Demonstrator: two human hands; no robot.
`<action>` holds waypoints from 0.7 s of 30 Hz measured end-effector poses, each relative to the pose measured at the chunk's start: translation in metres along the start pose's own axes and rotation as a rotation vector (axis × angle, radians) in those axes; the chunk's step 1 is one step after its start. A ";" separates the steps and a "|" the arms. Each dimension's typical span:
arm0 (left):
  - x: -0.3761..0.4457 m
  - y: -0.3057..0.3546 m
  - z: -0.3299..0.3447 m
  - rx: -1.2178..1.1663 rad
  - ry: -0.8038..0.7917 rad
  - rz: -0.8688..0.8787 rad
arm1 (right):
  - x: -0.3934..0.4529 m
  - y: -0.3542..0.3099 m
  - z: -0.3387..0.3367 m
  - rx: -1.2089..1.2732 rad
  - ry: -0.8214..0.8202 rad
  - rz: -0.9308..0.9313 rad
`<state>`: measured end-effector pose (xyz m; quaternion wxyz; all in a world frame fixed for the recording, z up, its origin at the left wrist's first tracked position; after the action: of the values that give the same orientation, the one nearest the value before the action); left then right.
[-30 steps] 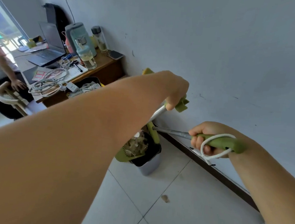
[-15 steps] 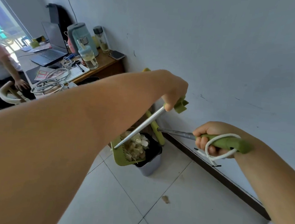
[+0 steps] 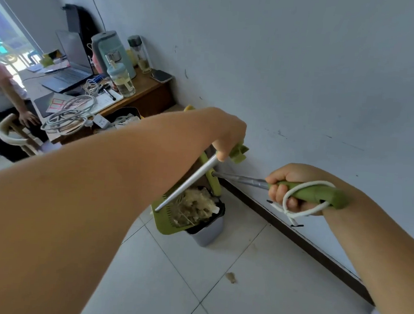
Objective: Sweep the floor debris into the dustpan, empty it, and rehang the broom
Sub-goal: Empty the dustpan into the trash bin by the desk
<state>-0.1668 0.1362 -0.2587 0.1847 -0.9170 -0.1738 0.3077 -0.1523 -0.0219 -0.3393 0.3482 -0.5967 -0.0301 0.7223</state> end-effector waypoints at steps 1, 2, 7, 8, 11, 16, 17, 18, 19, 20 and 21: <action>-0.002 -0.001 -0.002 0.010 -0.002 -0.005 | 0.001 -0.002 0.002 0.000 -0.010 -0.010; -0.002 -0.002 -0.004 0.015 -0.002 -0.004 | 0.003 -0.004 0.003 0.004 -0.012 -0.015; -0.008 -0.006 -0.012 -0.028 0.022 -0.008 | 0.011 0.000 0.011 0.004 -0.013 0.002; -0.008 -0.005 -0.009 -0.021 0.017 -0.003 | 0.012 0.001 0.012 -0.005 -0.011 -0.005; -0.011 -0.004 -0.007 0.010 0.018 0.002 | 0.015 0.000 0.014 -0.010 -0.014 -0.019; -0.022 -0.004 -0.011 0.020 0.017 0.012 | 0.016 0.001 0.017 -0.004 -0.011 -0.018; -0.024 -0.003 -0.012 0.032 0.015 0.017 | 0.016 0.000 0.018 -0.004 -0.006 -0.020; -0.026 -0.001 -0.012 0.041 0.013 0.025 | 0.017 -0.001 0.018 -0.007 0.000 -0.019; -0.028 0.002 -0.013 0.049 0.013 0.034 | 0.017 -0.002 0.018 -0.015 0.002 -0.014; -0.031 0.006 -0.015 0.060 0.018 0.044 | 0.016 -0.001 0.019 -0.025 0.000 -0.009; -0.032 0.012 -0.016 0.080 0.026 0.057 | 0.017 -0.001 0.021 -0.030 -0.008 -0.007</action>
<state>-0.1783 0.1083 -0.2361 0.2147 -0.9174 -0.1326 0.3078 -0.1708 -0.0043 -0.3466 0.3416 -0.5988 -0.0446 0.7230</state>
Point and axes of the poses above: each hand's wrist, its own x-axis towards the middle knuckle, its own z-axis out of the palm, y = z × x, the point moved 9 cm from there along x, towards the middle knuckle, and after that the axes turned 8 degrees about x, right-handed, at the moved point
